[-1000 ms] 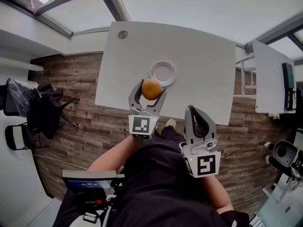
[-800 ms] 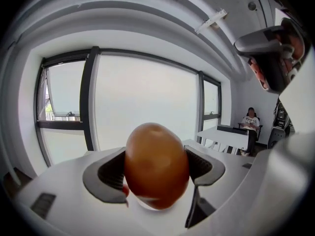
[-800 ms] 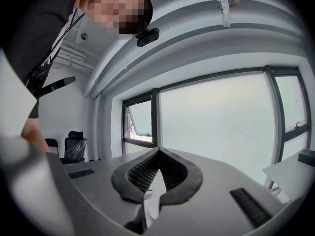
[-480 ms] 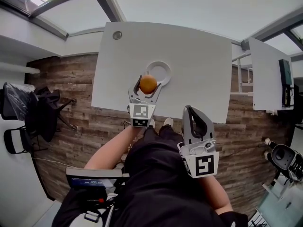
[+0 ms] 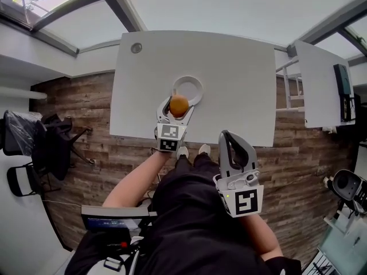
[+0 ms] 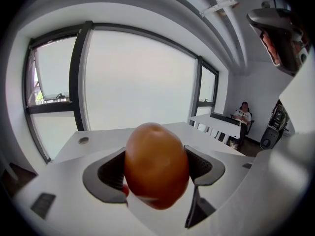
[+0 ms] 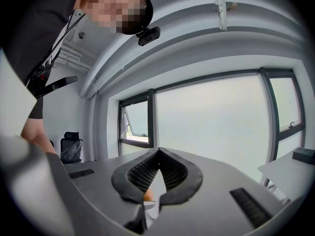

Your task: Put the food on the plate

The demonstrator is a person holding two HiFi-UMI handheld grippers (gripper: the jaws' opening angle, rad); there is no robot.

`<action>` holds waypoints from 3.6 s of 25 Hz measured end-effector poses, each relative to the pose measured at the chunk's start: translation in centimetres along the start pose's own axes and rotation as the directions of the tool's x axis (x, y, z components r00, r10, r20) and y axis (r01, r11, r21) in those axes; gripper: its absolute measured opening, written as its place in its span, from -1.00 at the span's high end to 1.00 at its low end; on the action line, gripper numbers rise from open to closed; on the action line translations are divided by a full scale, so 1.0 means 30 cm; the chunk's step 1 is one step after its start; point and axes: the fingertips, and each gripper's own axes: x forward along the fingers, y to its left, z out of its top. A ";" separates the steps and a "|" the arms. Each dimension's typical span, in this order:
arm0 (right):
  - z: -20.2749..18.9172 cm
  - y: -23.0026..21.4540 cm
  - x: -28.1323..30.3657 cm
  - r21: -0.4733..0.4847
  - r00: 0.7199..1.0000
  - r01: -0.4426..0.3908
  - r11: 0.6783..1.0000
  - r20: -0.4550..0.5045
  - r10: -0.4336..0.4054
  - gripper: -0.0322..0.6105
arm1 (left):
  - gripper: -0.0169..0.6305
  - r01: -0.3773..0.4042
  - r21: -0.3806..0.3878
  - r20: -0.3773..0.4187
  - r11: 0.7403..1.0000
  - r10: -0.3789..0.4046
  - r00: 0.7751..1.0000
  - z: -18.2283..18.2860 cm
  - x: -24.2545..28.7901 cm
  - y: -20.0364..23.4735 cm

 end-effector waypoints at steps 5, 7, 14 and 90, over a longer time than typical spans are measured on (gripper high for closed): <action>0.006 -0.013 -0.017 0.005 1.000 0.017 1.000 0.008 -0.017 0.91 | -0.11 0.004 -0.022 -0.027 1.000 -0.005 1.000 -0.018 0.020 0.000; 0.002 -0.014 -0.016 0.002 1.000 0.022 1.000 0.010 -0.022 0.91 | -0.11 -0.001 -0.029 -0.025 1.000 0.000 1.000 -0.017 0.018 0.005; -0.008 -0.012 0.014 -0.012 1.000 0.025 1.000 0.013 -0.025 0.91 | -0.11 0.023 -0.044 -0.053 0.999 -0.025 0.998 -0.052 0.047 0.011; -0.143 -0.121 -0.019 -0.016 0.981 0.159 0.987 -0.108 -0.160 0.91 | -0.11 0.096 -0.089 -0.315 0.991 -0.120 0.942 -0.340 0.428 0.077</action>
